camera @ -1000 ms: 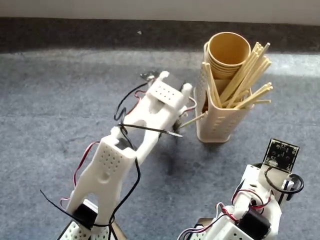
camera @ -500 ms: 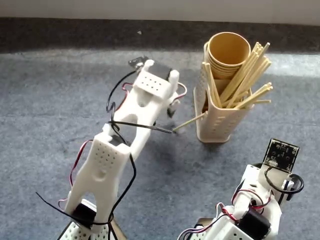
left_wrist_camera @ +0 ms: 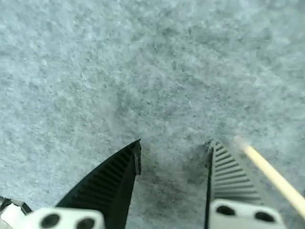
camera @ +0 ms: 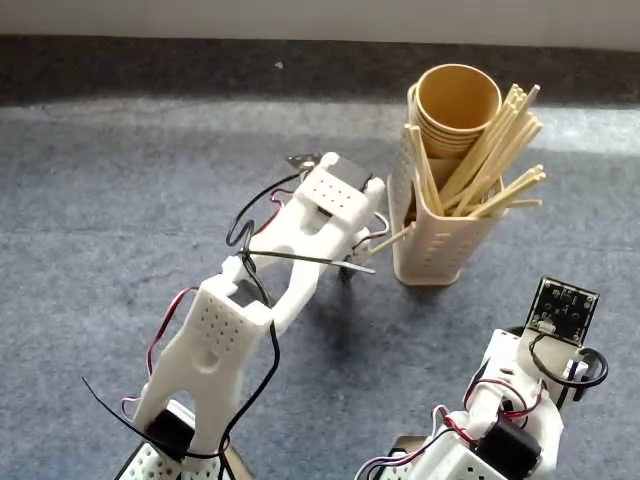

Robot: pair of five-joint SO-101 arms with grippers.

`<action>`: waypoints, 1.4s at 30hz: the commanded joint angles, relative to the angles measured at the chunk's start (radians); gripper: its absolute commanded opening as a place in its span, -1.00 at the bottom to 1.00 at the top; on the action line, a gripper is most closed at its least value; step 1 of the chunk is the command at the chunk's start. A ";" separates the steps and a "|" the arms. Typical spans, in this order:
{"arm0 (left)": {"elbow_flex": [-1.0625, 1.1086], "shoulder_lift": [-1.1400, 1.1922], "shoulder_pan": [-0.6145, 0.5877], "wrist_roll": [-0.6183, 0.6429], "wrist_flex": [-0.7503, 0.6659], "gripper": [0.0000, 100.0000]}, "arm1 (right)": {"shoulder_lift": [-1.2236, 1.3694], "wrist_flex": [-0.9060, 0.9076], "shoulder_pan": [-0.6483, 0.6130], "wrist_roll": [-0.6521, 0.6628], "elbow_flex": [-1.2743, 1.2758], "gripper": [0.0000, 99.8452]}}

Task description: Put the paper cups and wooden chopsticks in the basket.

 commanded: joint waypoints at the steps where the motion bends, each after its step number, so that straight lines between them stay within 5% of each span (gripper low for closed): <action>1: -0.019 -0.008 0.045 -0.012 0.014 -0.55 | -0.007 -0.008 0.005 0.008 -0.002 -0.42; 5: -0.185 0.001 0.012 -0.009 0.012 -0.54 | -0.007 -0.008 0.005 0.008 -0.004 -0.42; 14: -0.318 0.150 -0.211 -0.008 -0.281 -0.55 | -0.007 -0.007 0.005 0.008 -0.004 -0.42; 21: -0.527 0.205 -0.355 -0.008 -0.281 -0.55 | -0.007 -0.007 0.005 0.008 -0.004 -0.42; 25: -0.549 0.209 -0.295 -0.008 -0.213 -0.55 | -0.007 -0.008 0.005 0.008 -0.004 -0.42; 35: -0.478 0.203 0.114 -0.061 0.014 -0.55 | -0.007 -0.007 0.005 0.008 -0.004 -0.42; 42: -0.469 0.202 -0.024 -0.063 0.014 -0.54 | -0.007 -0.005 0.005 0.009 -0.002 -0.42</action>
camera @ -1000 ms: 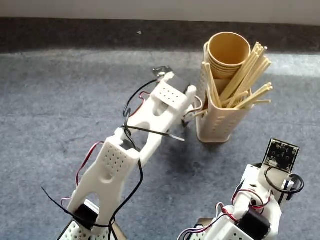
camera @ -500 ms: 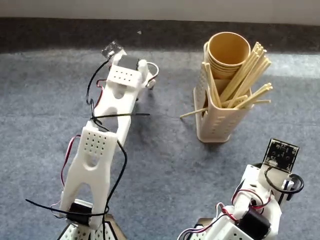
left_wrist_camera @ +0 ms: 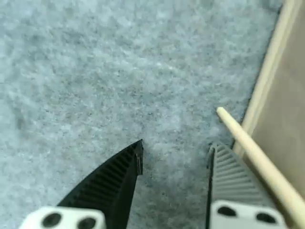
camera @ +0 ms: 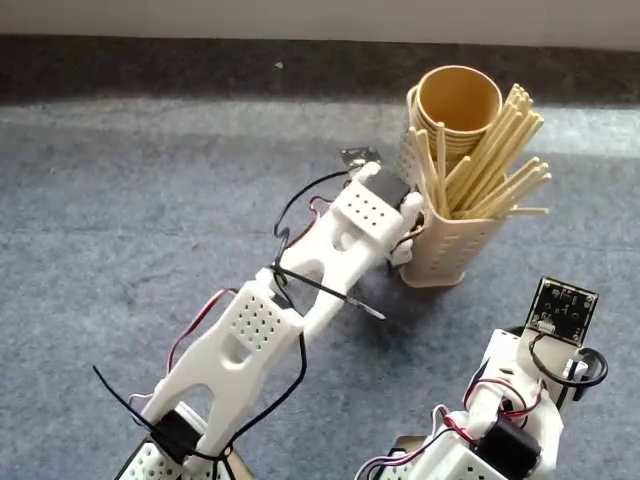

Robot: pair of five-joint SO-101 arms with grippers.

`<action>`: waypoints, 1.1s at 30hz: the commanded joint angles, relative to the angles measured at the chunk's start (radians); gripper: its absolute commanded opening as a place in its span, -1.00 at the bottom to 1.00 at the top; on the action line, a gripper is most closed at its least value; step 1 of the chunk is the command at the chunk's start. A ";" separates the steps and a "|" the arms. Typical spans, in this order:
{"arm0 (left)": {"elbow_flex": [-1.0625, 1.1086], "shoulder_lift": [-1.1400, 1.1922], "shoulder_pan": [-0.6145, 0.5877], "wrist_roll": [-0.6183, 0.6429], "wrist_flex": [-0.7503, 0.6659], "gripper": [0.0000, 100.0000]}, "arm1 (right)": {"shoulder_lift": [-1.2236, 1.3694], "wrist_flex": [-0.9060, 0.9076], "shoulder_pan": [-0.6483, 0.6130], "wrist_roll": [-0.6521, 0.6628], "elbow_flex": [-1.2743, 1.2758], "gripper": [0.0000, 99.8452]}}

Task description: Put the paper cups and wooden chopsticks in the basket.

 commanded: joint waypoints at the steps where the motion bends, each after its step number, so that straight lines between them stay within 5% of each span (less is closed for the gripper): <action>1: -0.001 -0.022 -0.139 -0.006 0.011 -0.54 | -0.007 -0.005 0.005 0.009 -0.002 -0.42; 10: -0.002 -0.024 -0.338 -0.006 0.011 -0.55 | -0.007 -0.007 0.005 0.009 -0.002 -0.42; 25: -0.001 -0.018 0.010 -0.006 -0.129 -0.54 | -0.007 -0.007 0.005 0.008 -0.002 -0.42; 33: -0.025 -0.022 -0.248 -0.008 -0.058 -0.54 | -0.007 -0.005 0.005 0.009 -0.002 -0.42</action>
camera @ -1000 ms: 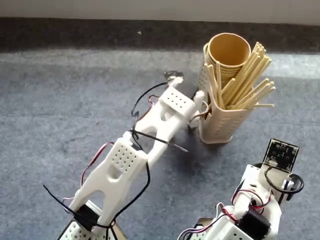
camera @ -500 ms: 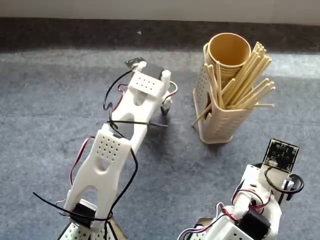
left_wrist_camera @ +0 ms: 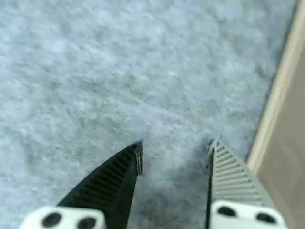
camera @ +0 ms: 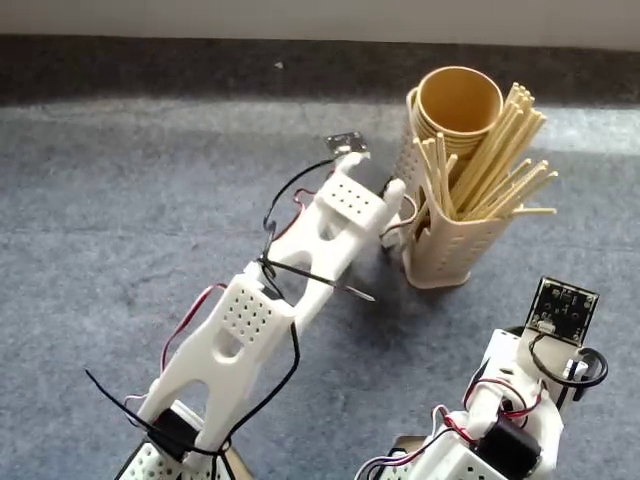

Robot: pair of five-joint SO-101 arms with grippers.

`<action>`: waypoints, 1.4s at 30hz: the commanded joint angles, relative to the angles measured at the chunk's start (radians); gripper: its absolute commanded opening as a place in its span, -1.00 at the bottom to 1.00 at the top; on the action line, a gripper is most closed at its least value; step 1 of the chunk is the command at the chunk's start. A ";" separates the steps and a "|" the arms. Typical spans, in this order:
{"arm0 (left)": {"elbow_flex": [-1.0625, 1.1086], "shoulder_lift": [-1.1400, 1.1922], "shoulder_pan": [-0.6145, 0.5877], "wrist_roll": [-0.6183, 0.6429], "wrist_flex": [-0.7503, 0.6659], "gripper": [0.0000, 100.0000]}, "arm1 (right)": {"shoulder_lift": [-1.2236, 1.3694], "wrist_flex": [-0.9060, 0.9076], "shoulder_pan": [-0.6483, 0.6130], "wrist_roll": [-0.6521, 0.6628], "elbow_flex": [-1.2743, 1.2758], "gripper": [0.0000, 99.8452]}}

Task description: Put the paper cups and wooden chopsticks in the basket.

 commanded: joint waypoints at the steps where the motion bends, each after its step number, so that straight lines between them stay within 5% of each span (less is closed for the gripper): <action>1: -0.041 -0.021 -0.197 -0.003 0.043 -0.54 | -0.007 -0.005 0.005 0.009 -0.002 -0.42; 6: -0.157 -0.028 -0.404 -0.023 0.046 -0.54 | -0.007 -0.008 0.005 0.009 -0.012 -0.42; 13: -0.622 -0.045 -0.567 -0.552 0.097 -0.55 | -0.004 0.021 0.004 0.095 -0.148 -0.42; 22: -0.584 -0.631 -0.549 -0.833 0.104 -0.71 | 0.486 0.358 -0.177 0.084 -0.774 -0.42; 26: -0.484 -0.920 -0.555 -0.936 0.104 -0.75 | 0.562 0.443 -0.323 -0.023 -0.909 -0.42; 32: -0.002 -1.405 -0.555 -1.026 0.104 -0.75 | 0.289 0.394 -0.473 -0.072 -0.828 -0.42; 37: 0.796 -1.928 -0.549 -1.082 0.094 -0.75 | 0.165 0.306 -0.475 -0.006 -0.539 -0.42; 42: 1.606 -2.454 -0.552 -1.178 -0.180 -0.75 | 0.153 0.240 -0.476 0.037 -0.481 -0.42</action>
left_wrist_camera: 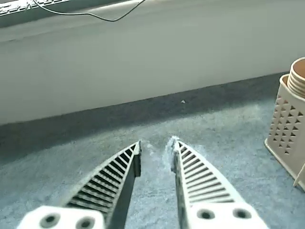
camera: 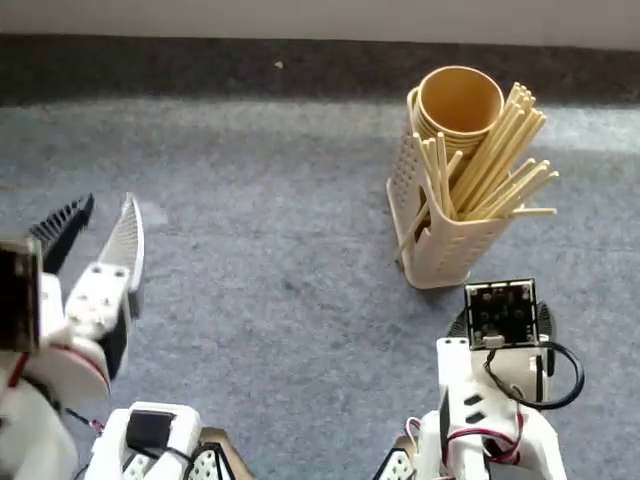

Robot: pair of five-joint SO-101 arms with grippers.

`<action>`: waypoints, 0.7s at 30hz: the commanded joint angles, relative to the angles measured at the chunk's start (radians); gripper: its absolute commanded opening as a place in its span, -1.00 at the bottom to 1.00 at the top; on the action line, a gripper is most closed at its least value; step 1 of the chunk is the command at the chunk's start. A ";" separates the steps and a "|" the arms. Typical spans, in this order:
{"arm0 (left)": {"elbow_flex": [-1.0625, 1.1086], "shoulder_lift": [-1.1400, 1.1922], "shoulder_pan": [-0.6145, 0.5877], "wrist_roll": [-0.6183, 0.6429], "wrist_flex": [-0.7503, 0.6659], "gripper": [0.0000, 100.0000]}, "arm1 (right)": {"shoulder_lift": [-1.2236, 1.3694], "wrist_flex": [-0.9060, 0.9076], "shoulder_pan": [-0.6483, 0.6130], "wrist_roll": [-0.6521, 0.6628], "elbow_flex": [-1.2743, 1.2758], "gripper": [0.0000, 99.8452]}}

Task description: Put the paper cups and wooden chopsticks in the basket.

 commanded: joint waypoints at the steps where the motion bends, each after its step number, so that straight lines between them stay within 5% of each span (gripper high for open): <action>1: 0.883 -0.521 -0.005 -0.097 -0.267 -0.75 | -0.005 -0.077 -0.007 0.014 0.041 -0.42; 6: 1.353 -0.768 -0.042 -0.161 -0.442 -0.75 | -0.005 -0.254 -0.001 -0.121 0.220 -0.42; 12: 1.583 -0.852 -0.081 -0.163 -0.631 -0.75 | -0.005 -0.374 0.059 -0.235 0.412 -0.42; 21: 1.840 -0.862 -0.058 -0.163 -0.706 -0.75 | -0.005 -0.498 0.236 -0.279 0.647 -0.42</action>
